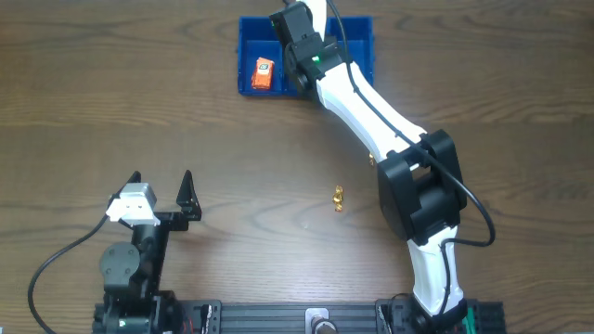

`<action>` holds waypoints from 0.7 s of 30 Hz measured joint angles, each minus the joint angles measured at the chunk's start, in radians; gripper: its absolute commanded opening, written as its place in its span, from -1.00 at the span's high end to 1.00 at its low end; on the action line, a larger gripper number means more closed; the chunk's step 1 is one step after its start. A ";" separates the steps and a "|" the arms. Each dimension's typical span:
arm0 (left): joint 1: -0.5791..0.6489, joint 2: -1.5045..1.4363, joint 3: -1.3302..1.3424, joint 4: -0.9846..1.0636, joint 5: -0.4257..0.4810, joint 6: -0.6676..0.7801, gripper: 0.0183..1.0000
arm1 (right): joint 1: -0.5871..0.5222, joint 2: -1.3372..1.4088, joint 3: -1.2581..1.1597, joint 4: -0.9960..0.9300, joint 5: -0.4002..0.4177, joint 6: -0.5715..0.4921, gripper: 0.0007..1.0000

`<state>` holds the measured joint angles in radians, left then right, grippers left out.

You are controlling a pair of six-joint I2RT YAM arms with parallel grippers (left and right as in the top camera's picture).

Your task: Sort Candies Into Trays

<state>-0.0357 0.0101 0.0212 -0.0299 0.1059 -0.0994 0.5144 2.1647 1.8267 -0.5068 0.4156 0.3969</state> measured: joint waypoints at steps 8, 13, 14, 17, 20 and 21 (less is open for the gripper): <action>0.000 0.000 0.000 0.000 0.000 0.000 -1.00 | 0.000 0.000 0.000 0.000 -0.003 -0.006 -0.07; 0.000 0.000 0.000 0.000 0.000 0.000 -1.00 | 0.000 0.000 0.000 0.000 -0.005 -0.014 -0.33; 0.000 0.000 0.000 0.000 0.000 0.000 -1.00 | 0.000 0.000 0.000 -0.001 -0.005 -0.014 -0.34; 0.000 0.000 0.000 0.000 0.000 0.000 -1.00 | 0.000 0.000 0.000 -0.010 -0.005 -0.014 -0.38; 0.000 0.000 0.000 0.000 0.000 0.000 -1.00 | 0.000 -0.014 0.000 -0.050 -0.005 -0.014 -0.44; 0.000 0.000 0.000 0.000 0.000 0.000 -1.00 | 0.000 -0.027 0.000 -0.076 -0.008 -0.015 -0.46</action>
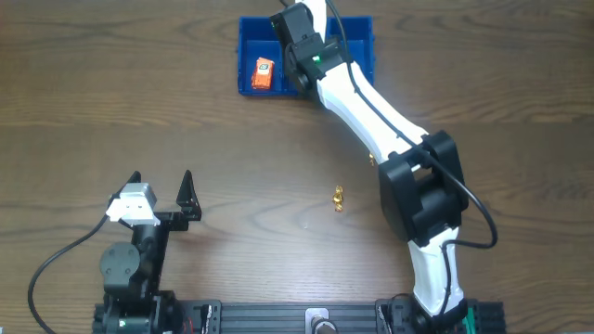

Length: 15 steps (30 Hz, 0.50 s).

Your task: Sort Candies Into Trays

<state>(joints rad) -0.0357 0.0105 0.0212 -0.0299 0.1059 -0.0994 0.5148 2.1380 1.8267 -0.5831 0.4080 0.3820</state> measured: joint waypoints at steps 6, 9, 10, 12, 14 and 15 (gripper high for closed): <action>0.000 0.000 0.000 0.000 0.000 0.000 -1.00 | 0.001 -0.192 -0.001 -0.166 -0.006 -0.001 -1.00; 0.000 0.000 0.000 0.000 0.000 0.000 -1.00 | 0.001 -0.314 0.002 -0.277 -0.005 0.001 -1.00; 0.000 0.000 0.000 0.000 0.000 0.000 -1.00 | 0.001 -0.355 0.003 -0.313 -0.008 0.003 -1.00; 0.000 0.000 0.000 0.000 0.000 0.000 -1.00 | 0.001 -0.417 -0.003 -0.370 -0.019 0.004 -1.00; 0.000 0.000 0.000 0.000 0.000 0.000 -1.00 | 0.001 -0.476 -0.043 -0.407 -0.051 0.004 -1.00; 0.000 0.000 0.000 0.000 0.000 0.000 -1.00 | 0.001 -0.499 -0.080 -0.415 -0.076 0.004 -1.00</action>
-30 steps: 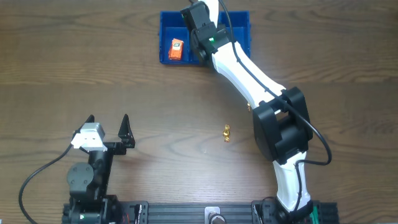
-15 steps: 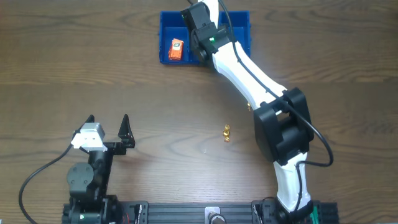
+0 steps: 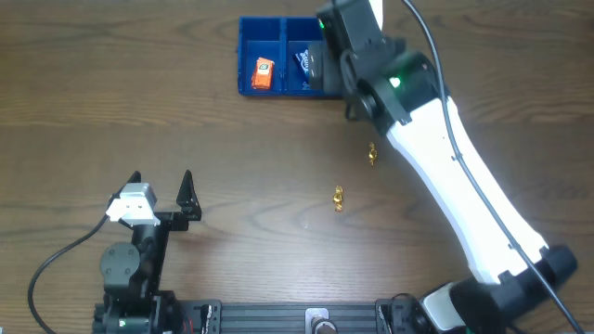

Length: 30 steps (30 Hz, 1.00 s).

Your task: Sort Candies Into Trays

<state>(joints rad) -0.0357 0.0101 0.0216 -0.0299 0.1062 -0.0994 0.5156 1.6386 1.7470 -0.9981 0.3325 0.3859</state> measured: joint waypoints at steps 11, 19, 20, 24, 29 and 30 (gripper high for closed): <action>0.000 0.000 0.000 0.000 0.000 0.000 -1.00 | 0.010 -0.046 -0.595 0.066 -0.236 0.100 -1.00; 0.000 0.000 0.000 0.000 0.000 0.000 -1.00 | 0.071 -0.045 -0.715 0.123 -0.257 0.141 -0.96; 0.000 0.000 0.000 0.000 0.000 0.000 -1.00 | 0.079 -0.042 -0.715 0.130 -0.259 0.145 -0.95; 0.000 0.000 0.000 0.000 0.000 0.000 -0.99 | 0.086 0.006 -0.715 0.133 -0.261 0.173 -0.93; 0.000 0.000 0.000 0.000 0.000 0.000 -1.00 | 0.104 0.084 -0.715 0.132 -0.276 0.195 -0.87; 0.000 0.000 0.000 0.000 0.000 0.000 -1.00 | 0.108 0.088 -0.715 0.134 -0.280 0.199 -0.85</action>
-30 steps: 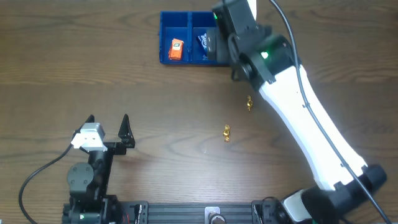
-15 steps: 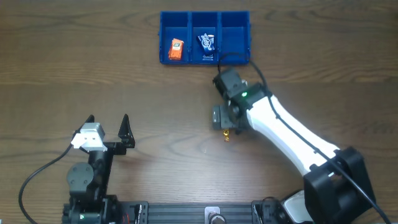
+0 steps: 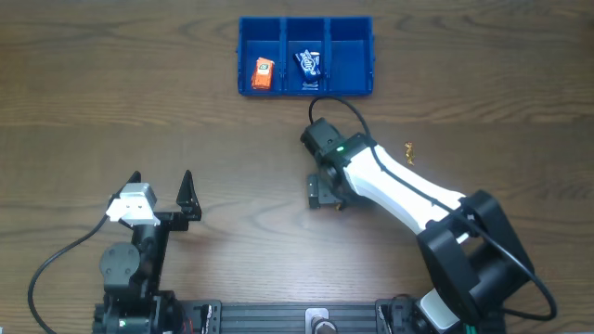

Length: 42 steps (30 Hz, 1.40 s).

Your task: Sort Candies Into Trays

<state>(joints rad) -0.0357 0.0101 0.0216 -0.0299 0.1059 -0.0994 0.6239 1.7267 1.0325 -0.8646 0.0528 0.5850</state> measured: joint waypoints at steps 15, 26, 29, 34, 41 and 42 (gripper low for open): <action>0.000 0.000 0.000 0.000 0.000 0.000 -1.00 | 0.012 0.000 -0.060 0.067 -0.028 0.008 -0.69; 0.000 0.000 0.000 0.000 0.000 0.000 -1.00 | 0.012 0.026 -0.061 0.093 -0.032 0.011 -0.42; 0.000 0.000 0.000 0.000 0.000 0.000 -1.00 | 0.012 0.030 -0.061 0.101 -0.035 0.011 -0.34; 0.000 0.000 0.000 0.000 0.000 0.000 -1.00 | 0.012 0.030 -0.061 0.103 -0.035 0.011 -0.12; 0.000 0.000 0.000 0.000 0.000 0.000 -0.99 | 0.008 0.031 -0.061 0.102 -0.031 0.011 0.04; 0.000 0.000 0.000 0.000 0.000 0.000 -1.00 | 0.008 0.031 -0.061 0.103 -0.031 0.011 0.04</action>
<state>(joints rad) -0.0357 0.0101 0.0212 -0.0299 0.1059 -0.0994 0.6315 1.7573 0.9714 -0.7620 0.0223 0.5957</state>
